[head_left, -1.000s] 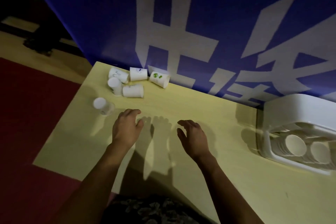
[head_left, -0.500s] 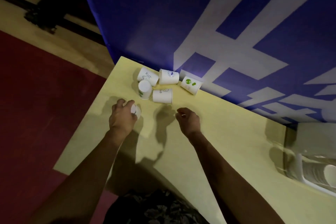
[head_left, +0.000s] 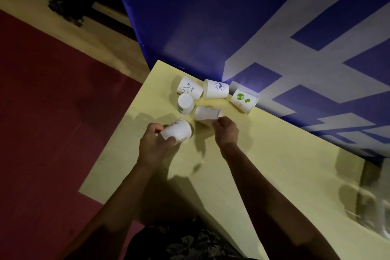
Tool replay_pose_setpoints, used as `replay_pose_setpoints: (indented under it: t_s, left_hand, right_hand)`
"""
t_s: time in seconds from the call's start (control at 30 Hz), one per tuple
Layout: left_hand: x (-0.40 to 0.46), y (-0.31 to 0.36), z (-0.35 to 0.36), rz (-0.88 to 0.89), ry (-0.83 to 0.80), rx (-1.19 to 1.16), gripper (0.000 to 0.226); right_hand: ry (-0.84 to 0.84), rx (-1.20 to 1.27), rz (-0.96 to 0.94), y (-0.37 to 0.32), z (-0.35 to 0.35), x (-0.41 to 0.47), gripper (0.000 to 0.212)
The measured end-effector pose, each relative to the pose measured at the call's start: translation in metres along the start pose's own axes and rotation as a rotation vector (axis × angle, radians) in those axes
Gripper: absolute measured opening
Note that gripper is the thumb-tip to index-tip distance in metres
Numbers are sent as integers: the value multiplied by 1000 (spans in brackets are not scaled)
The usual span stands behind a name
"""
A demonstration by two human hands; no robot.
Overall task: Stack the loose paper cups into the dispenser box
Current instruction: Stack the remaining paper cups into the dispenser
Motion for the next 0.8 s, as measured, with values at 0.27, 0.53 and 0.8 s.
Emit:
replay_pose_setpoints:
  t_s: [0.27,0.53,0.8]
  left_hand:
    - [-33,24,45,-41,-449,-614,54]
    - [-83,68,120,234,-796,-68,69]
    - [-131,87,205,551,-580,245,9]
  right_hand:
    - [161,168,-259,16,-29,-89,11]
    - [356,190,-361,57,-102,-157,8]
    - [517,200,-384,113,-171,-213,8]
Point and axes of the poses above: each hand's wrist, its own x-axis towards the middle knuckle, its own z-axis out of the palm, y = z × x, the point moved 1 cm from there along x, towards the middle knuckle, and after that the axes turned 15 degrees about -y, right-handed, at the moved point
